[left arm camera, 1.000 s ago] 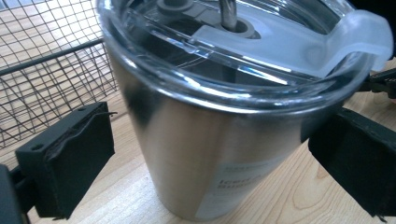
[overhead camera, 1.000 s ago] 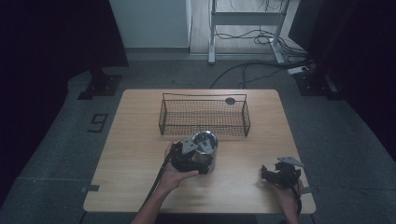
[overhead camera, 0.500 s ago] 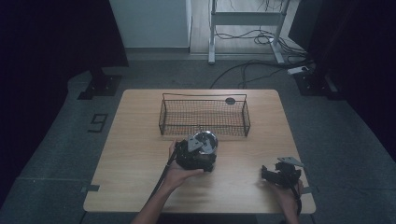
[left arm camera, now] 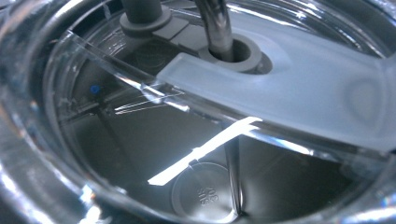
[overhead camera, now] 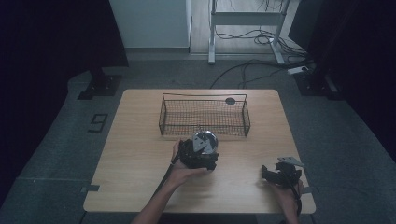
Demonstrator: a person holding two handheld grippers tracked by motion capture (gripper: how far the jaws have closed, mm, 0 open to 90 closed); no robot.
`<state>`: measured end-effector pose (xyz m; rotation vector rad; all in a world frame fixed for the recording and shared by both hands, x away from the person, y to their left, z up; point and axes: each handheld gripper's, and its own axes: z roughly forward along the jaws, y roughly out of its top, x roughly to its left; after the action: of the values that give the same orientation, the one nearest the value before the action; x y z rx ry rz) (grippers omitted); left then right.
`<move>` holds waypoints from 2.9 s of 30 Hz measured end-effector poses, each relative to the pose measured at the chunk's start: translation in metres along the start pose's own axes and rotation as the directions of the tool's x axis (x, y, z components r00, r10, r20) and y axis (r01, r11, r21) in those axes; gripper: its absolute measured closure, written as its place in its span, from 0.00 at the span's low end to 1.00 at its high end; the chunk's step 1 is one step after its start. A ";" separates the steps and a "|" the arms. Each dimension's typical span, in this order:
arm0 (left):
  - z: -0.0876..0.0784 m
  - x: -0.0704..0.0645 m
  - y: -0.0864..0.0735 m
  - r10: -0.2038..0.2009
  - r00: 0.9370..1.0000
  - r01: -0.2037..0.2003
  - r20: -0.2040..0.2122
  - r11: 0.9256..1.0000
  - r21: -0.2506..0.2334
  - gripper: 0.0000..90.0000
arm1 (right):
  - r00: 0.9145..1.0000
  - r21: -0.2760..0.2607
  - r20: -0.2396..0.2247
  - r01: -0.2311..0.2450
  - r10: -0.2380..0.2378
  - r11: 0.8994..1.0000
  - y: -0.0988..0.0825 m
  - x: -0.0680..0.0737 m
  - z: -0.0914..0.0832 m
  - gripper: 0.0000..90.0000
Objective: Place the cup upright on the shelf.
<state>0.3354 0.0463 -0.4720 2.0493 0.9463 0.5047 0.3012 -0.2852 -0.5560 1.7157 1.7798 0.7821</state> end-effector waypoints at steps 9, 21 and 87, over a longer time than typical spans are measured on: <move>0.000 0.001 0.000 -0.016 1.000 0.016 0.009 1.000 0.002 0.04 | 1.000 0.000 0.001 -0.002 0.002 1.000 0.000 0.000 0.000 0.07; 0.000 0.000 -0.002 -0.001 0.999 0.001 0.033 1.000 -0.020 0.05 | 1.000 0.001 0.001 -0.002 0.002 1.000 0.000 0.000 0.000 0.07; -0.056 0.067 0.035 -0.124 0.990 0.115 -0.060 0.985 -0.128 0.05 | 1.000 -0.001 0.001 -0.001 0.001 1.000 0.000 0.000 0.000 0.08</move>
<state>0.3592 0.1120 -0.4091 1.8619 1.0452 0.5575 0.3013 -0.2852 -0.5560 1.7161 1.7775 0.7822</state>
